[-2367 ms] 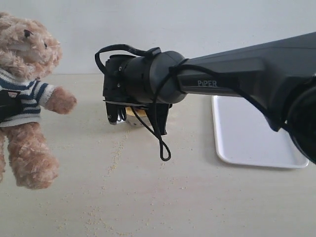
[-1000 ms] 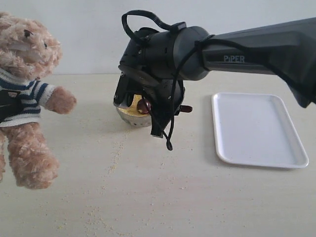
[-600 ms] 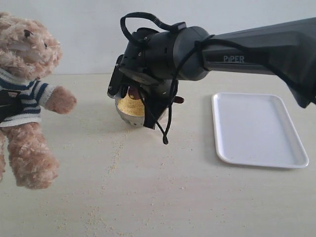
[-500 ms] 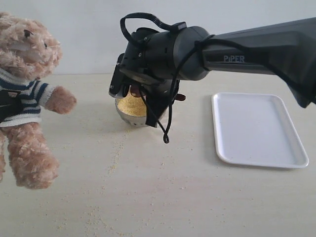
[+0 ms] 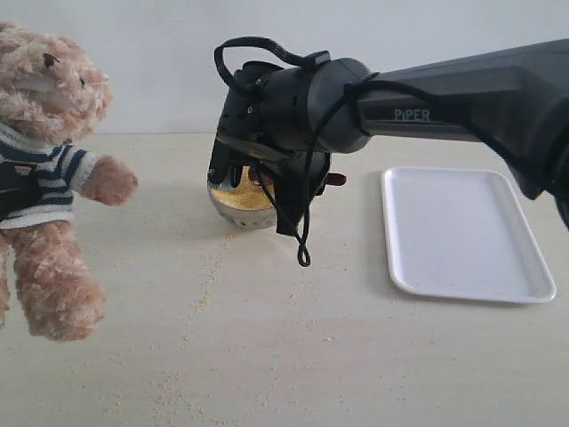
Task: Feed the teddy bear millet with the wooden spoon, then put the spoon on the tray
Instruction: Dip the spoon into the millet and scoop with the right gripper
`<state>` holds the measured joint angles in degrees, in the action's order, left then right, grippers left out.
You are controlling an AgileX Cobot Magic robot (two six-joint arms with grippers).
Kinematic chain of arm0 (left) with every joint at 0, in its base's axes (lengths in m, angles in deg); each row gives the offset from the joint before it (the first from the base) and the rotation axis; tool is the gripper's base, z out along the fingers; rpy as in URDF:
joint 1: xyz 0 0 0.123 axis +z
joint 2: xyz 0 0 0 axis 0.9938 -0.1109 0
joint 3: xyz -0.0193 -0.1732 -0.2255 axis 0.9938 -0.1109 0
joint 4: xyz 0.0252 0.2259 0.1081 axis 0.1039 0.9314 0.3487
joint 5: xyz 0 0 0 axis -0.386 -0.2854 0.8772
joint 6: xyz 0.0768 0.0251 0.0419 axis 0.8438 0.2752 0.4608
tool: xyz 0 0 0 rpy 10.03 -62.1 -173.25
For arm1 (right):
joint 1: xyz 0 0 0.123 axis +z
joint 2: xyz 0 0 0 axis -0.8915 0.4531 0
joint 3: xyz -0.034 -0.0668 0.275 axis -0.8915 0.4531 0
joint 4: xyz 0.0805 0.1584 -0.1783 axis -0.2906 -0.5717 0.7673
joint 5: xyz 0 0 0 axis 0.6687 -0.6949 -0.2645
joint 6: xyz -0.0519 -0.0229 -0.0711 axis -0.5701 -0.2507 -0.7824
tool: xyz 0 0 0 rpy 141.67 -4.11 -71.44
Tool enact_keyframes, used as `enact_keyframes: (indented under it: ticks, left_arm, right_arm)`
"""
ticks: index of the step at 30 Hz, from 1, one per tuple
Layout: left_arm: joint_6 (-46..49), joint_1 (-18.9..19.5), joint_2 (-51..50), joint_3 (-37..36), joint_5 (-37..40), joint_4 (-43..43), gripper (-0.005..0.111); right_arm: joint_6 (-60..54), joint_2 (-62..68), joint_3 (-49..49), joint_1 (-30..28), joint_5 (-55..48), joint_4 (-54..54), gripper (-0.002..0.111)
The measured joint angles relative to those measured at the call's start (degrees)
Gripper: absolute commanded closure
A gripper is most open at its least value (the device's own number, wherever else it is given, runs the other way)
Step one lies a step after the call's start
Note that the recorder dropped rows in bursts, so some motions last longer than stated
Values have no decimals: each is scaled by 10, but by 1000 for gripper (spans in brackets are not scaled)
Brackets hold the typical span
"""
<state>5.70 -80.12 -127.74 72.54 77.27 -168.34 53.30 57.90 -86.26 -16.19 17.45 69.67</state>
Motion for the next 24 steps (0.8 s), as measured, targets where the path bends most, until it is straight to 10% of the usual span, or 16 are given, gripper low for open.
enact_keyframes:
  ticks: [24]
  left_arm:
    - [0,0,0,0,0,0,102]
  right_arm:
    - [-32,0,0,1,-1,-99,108]
